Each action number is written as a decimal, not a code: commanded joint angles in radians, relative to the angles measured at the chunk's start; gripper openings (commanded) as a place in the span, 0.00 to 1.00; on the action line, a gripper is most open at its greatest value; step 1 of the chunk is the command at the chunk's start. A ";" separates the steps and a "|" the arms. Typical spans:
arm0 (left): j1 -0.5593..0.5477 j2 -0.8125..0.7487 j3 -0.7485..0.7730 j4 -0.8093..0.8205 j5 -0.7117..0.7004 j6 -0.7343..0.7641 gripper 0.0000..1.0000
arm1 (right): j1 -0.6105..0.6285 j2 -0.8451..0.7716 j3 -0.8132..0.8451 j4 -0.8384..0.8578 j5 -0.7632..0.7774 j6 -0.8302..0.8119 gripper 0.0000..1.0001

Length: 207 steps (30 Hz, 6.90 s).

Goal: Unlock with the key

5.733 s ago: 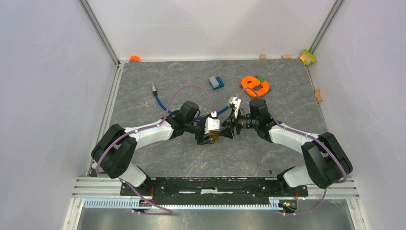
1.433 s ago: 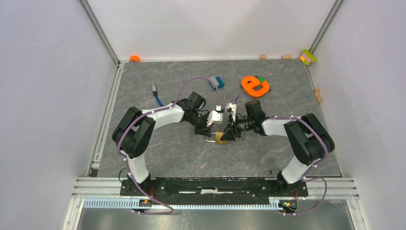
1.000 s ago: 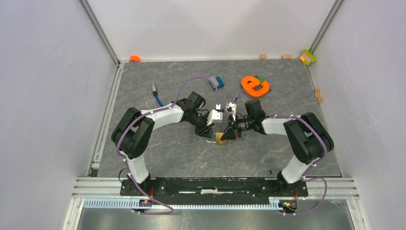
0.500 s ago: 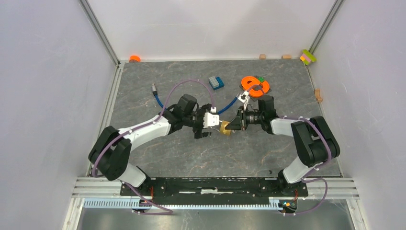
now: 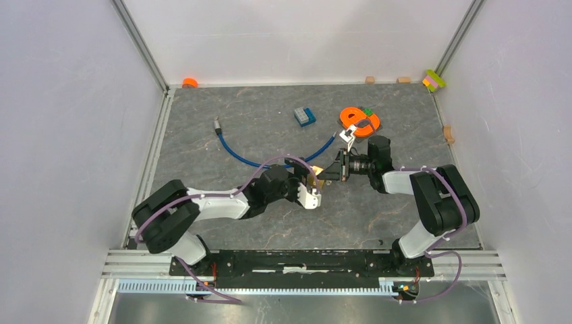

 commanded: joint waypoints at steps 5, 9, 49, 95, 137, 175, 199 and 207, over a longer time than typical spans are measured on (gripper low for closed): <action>-0.029 0.102 -0.037 0.404 -0.157 0.222 0.95 | -0.001 -0.030 0.021 0.038 -0.062 -0.028 0.00; -0.027 0.084 -0.033 0.403 -0.149 0.155 0.87 | -0.003 -0.035 0.031 -0.012 -0.059 -0.077 0.00; 0.270 0.193 0.547 -0.685 0.612 -0.538 0.52 | 0.044 -0.065 0.157 -0.481 -0.048 -0.606 0.00; 0.493 0.139 0.749 -1.114 0.846 -0.438 0.69 | 0.152 0.171 0.285 -0.488 0.028 -0.580 0.00; 0.505 -0.037 0.536 -0.876 0.724 -0.537 1.00 | 0.217 0.491 0.593 -0.859 0.100 -0.648 0.50; 0.511 -0.180 0.456 -0.579 0.128 -0.861 1.00 | 0.110 0.092 0.716 -1.052 0.926 -1.088 0.86; 0.715 -0.500 0.280 -0.514 -0.192 -1.132 1.00 | -0.213 -0.658 0.152 -0.591 0.985 -0.796 0.98; 0.715 -0.668 0.174 -0.490 -0.170 -1.161 1.00 | -0.214 -0.681 0.147 -0.627 0.957 -0.799 0.98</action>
